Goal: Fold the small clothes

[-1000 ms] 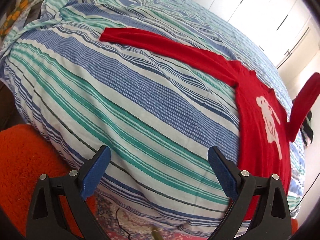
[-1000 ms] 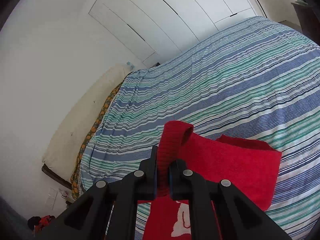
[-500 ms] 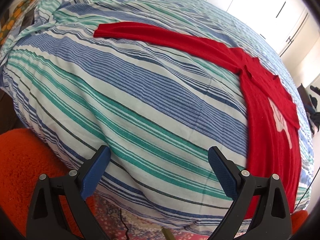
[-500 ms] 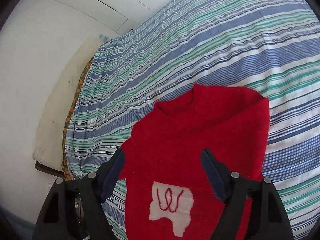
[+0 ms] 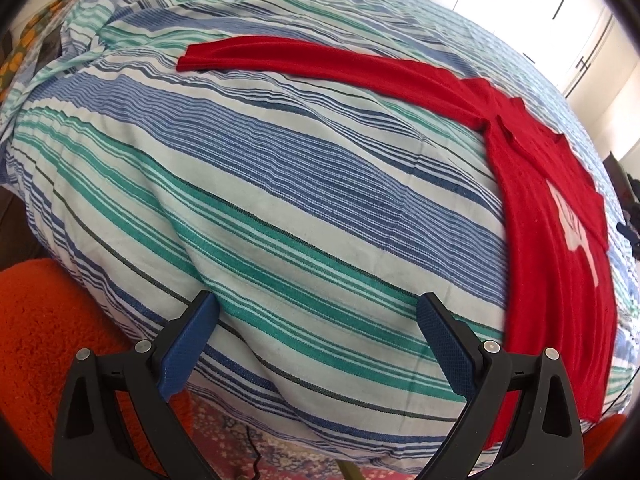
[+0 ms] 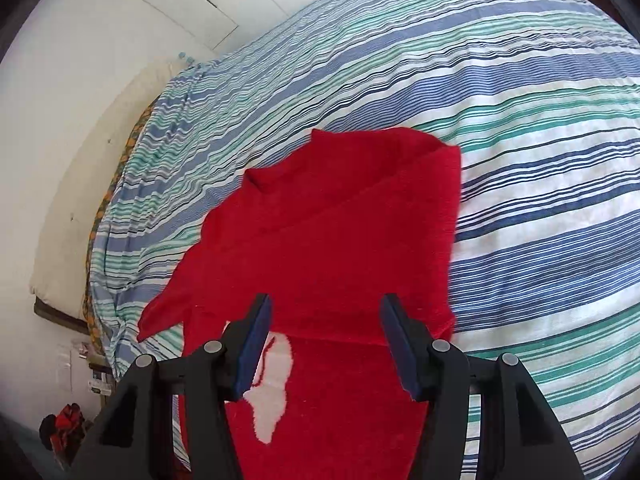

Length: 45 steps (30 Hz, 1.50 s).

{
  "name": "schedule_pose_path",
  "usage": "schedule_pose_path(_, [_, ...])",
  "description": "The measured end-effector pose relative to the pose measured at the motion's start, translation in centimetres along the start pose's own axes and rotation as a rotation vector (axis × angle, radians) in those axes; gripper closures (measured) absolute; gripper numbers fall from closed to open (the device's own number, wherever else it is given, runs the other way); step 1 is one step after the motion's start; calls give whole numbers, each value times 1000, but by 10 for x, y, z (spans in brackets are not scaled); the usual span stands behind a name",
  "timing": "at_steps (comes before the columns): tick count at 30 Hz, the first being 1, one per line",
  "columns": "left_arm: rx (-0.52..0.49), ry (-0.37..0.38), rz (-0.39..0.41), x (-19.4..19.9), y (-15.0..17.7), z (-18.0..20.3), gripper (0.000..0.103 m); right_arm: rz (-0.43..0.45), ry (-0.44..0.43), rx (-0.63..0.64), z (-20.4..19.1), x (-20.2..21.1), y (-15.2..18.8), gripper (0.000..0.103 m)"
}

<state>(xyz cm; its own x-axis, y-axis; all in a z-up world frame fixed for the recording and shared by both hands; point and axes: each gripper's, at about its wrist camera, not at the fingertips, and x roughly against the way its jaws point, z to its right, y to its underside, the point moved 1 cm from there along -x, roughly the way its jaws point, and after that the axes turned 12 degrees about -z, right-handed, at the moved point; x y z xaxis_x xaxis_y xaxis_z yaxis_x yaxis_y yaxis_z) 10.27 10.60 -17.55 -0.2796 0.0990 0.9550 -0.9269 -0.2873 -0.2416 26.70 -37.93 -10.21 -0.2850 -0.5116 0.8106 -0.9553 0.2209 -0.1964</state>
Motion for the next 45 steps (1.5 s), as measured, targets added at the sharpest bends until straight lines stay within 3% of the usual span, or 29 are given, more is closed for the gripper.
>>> schedule_pose_path(2, [-5, -8, 4, 1, 2, 1, 4, -37, 14, -22, 4, -21, 3, 45])
schedule_pose_path(4, [-14, -12, 6, 1, 4, 1, 4, -90, 150, -97, 23, -45, 12, 45])
schedule_pose_path(5, [-18, -12, 5, 1, 5, 1, 4, -97, 189, -131, 31, -50, 18, 52])
schedule_pose_path(7, [-28, -9, 3, 2, 7, 0, 4, -24, 167, -171, 37, -41, 27, 56])
schedule_pose_path(9, [-37, -7, 0, 2, 7, 0, 3, 45, 200, -173, 30, -22, 38, 47])
schedule_pose_path(12, [-37, 2, -9, 1, 5, 0, 3, 139, 274, -53, 9, 10, 62, 41])
schedule_pose_path(15, [-26, 27, -9, 2, 5, 1, 3, 199, 435, 71, 0, 37, 94, 31])
schedule_pose_path(18, [-27, 36, -5, 4, 6, 3, 3, 232, 567, 82, 17, 58, 129, 18])
schedule_pose_path(21, [-38, 13, -8, 1, 7, 7, 3, 205, 629, 22, 50, 68, 162, 13])
schedule_pose_path(24, [-65, -36, -27, -6, 10, 13, 2, 164, 633, -83, 87, 63, 191, 13])
schedule_pose_path(27, [-89, -84, -27, -9, 15, 20, 1, 178, 549, -202, 110, 59, 205, 8])
schedule_pose_path(30, [-87, -93, -27, -10, 18, 22, 1, 216, 547, -181, 109, 56, 211, 1])
schedule_pose_path(33, [-78, -95, -28, -9, 16, 21, 1, 197, 623, -129, 104, 49, 213, 0])
schedule_pose_path(35, [-70, -90, -18, -3, 16, 20, 2, 200, 610, -136, 105, 49, 214, 0])
schedule_pose_path(37, [-52, -51, 5, 10, 15, 17, 2, 201, 590, -145, 109, 51, 214, 0])
schedule_pose_path(40, [-6, 70, 55, 33, 4, 5, 2, 202, 597, -139, 107, 48, 214, 0])
schedule_pose_path(45, [130, 242, 99, 46, -61, -30, 2, 208, 603, -127, 107, 46, 214, 0])
